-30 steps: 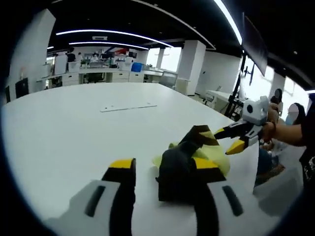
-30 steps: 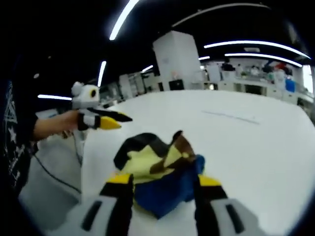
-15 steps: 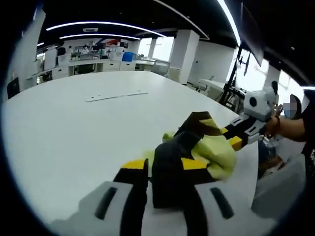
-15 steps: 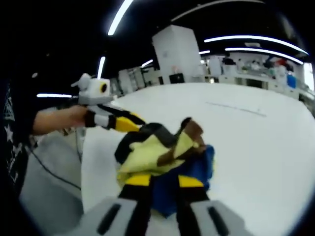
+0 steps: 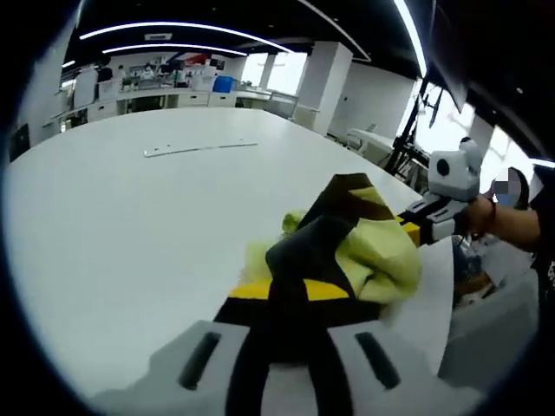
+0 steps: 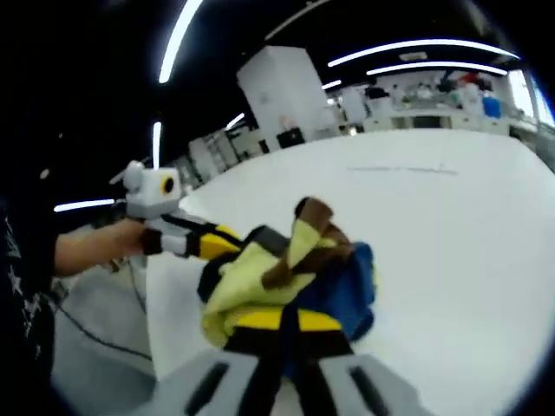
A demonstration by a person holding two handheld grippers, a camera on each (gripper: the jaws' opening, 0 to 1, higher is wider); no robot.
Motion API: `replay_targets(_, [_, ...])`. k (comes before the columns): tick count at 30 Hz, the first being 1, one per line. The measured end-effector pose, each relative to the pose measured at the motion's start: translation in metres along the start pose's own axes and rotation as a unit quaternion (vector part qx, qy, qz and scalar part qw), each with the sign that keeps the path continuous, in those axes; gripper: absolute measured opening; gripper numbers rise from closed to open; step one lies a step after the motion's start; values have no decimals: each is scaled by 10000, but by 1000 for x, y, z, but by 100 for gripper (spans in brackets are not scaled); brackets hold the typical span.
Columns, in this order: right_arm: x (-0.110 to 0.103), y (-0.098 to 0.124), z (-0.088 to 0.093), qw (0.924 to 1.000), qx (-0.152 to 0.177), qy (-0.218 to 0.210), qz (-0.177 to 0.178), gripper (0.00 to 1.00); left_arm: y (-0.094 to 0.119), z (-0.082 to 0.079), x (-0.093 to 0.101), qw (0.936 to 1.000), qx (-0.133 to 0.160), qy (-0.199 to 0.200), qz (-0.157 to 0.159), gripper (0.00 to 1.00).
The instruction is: Fold the garment on the visible template until the final outline fits inside the template.
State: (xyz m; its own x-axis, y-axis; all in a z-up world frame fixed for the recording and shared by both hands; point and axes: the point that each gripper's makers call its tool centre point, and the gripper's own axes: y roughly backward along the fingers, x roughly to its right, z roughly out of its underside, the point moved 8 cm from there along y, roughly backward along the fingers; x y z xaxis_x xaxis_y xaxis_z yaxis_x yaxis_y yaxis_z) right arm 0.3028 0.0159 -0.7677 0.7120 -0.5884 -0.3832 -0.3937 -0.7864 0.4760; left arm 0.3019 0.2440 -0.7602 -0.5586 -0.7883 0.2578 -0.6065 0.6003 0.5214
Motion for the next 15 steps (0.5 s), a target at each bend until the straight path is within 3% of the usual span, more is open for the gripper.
replay_targets(3, [-2,-1,0,10000,11,-58,25,0,1,0,-2,10000,5,-62,-64,0])
replay_targets(9, [-5,-2,1,10000,-1,-70,-12,0,5,-1,-1,9998,76,111,-154,0])
replay_targets(15, [-8,7,-5,9998,129,110,52,0,16,-10,6,9994,150,-206,-241,0])
